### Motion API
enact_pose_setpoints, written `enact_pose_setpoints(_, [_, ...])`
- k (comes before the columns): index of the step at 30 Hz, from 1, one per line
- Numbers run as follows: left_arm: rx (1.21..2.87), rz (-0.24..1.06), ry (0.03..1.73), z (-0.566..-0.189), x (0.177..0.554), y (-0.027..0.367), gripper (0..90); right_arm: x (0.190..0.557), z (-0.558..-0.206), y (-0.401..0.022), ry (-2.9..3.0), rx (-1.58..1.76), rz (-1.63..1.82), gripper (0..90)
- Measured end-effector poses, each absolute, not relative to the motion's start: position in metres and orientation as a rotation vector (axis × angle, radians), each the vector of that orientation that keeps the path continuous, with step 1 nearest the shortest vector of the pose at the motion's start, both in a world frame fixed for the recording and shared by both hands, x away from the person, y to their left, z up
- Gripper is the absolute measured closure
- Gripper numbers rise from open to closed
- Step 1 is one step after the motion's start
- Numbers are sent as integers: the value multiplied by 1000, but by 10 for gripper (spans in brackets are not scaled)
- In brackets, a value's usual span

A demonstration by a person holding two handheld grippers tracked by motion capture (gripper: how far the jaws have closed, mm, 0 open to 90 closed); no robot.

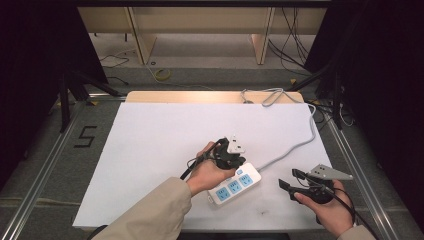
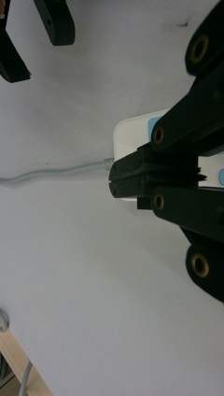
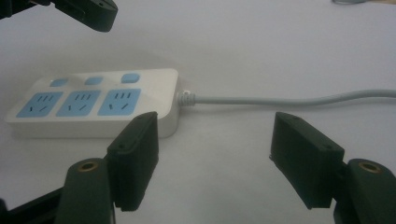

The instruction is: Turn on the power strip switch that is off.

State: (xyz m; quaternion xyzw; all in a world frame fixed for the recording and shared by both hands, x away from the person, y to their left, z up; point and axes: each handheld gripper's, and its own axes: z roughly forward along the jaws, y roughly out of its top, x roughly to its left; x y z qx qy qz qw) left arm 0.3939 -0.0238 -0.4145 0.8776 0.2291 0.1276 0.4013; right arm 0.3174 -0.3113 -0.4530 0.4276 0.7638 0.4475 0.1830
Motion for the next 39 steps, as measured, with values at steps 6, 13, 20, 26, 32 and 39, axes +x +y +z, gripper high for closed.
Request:
enact_pose_setpoints(6, [2227, 330, 577, -411, 395, -26, 899, 317, -454, -310, 2161, 1208, 1259, 329])
enact_pose_setpoints(13, [2264, 327, 562, -414, 395, -31, 899, 317, -454, -311, 2160, 1210, 1258, 329])
enact_pose_setpoints(20, [2283, 309, 570, -417, 396, -36, 898, 317, -454, -311, 2167, 1212, 1253, 327])
enact_pose_setpoints(26, [2314, 307, 568, -419, 398, -39, 899, 317, -455, -310, 2174, 1209, 1250, 327])
enact_pose_setpoints(32, [2345, 318, 573, -419, 400, -44, 898, 316, -455, -311, 2178, 1207, 1248, 326])
enact_pose_setpoints(39, [2364, 292, 612, -422, 401, -48, 898, 316, -455, -311, 2182, 1211, 1246, 326])
